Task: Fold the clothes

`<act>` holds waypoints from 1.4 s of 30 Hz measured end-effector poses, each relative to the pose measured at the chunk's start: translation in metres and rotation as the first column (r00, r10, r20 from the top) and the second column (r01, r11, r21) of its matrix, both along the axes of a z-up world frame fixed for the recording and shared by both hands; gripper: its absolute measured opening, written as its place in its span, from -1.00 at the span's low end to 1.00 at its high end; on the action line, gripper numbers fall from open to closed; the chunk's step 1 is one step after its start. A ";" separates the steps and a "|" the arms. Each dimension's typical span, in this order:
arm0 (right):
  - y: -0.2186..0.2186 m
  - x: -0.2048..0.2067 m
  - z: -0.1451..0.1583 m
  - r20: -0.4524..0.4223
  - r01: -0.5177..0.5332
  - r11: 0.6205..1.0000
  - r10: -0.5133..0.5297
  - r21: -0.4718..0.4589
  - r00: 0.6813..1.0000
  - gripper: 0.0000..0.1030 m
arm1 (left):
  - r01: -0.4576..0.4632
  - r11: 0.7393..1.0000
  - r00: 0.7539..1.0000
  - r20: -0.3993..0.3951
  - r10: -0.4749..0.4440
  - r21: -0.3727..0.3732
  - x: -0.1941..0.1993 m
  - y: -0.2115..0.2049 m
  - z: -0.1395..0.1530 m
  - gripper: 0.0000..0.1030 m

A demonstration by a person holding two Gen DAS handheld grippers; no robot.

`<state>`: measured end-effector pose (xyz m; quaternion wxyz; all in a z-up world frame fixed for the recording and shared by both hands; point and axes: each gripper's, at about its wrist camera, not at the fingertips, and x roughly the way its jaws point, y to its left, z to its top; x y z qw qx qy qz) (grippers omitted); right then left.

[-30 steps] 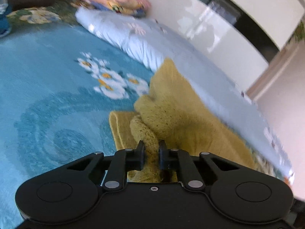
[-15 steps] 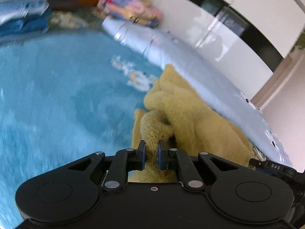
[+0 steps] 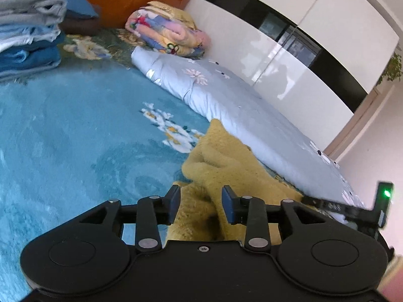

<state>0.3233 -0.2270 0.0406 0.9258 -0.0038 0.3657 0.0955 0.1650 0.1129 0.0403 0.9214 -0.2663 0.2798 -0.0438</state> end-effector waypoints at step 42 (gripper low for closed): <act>-0.012 -0.016 -0.002 -0.163 -0.007 0.850 0.109 0.527 0.981 0.00 | 0.030 0.999 0.996 -0.080 -0.034 -0.043 0.001 0.003 -0.023 0.03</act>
